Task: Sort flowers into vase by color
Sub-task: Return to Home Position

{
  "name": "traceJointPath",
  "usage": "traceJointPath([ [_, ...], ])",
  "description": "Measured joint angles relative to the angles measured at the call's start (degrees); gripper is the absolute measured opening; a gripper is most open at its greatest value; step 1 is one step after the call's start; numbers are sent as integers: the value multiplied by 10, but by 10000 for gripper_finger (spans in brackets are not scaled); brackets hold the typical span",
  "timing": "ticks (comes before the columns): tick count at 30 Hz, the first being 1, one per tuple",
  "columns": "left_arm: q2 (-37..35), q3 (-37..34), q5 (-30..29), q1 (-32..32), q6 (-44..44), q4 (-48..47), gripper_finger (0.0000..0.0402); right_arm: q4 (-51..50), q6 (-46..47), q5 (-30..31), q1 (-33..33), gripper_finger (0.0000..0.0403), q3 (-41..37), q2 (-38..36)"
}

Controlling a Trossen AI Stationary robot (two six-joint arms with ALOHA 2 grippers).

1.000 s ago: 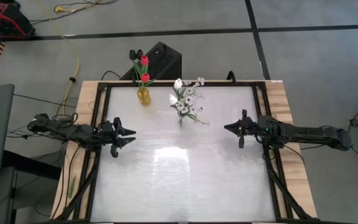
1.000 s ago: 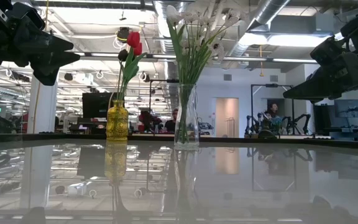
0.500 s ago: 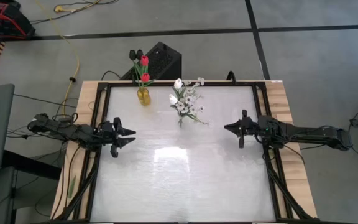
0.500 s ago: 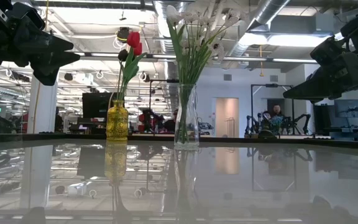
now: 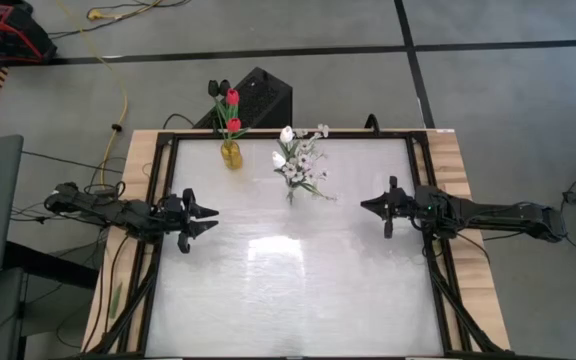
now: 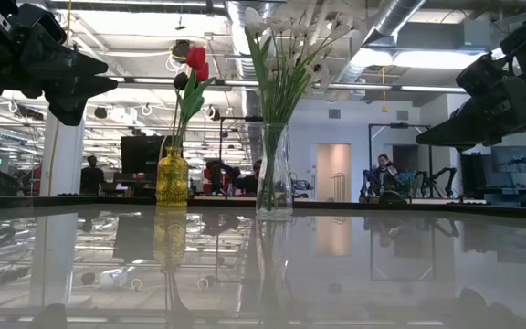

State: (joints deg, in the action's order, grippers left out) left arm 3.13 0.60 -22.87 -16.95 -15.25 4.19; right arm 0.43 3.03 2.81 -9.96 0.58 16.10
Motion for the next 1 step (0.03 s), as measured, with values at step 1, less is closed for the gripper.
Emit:
traceJointPath([
  [1, 0, 0, 0, 0, 0, 0, 133, 0, 0, 0, 0, 48, 0, 0],
])
